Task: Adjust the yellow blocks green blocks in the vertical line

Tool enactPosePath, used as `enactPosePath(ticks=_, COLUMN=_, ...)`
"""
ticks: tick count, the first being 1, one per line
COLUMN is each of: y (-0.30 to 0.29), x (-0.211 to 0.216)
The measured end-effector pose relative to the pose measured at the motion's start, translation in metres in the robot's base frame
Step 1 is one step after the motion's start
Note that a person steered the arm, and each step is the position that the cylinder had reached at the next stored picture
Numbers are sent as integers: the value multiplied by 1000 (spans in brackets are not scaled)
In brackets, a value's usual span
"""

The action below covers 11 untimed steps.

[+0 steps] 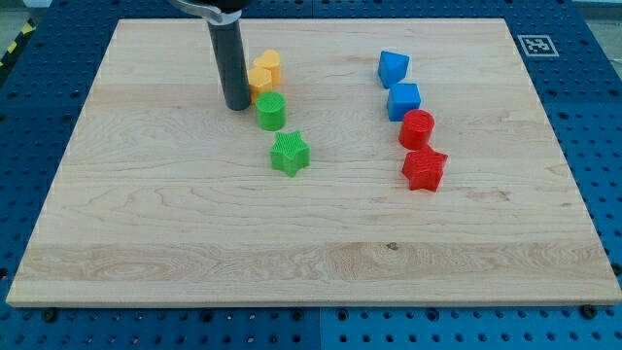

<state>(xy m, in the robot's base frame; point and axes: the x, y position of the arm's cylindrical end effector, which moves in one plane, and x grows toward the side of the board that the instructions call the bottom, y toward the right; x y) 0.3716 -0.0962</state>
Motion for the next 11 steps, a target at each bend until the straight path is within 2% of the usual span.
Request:
enactPosePath(ticks=3, y=38, x=23)
enactPosePath(ticks=5, y=-54, x=-23)
enactPosePath(ticks=6, y=-55, x=-32)
enactPosePath(ticks=11, y=10, x=-32)
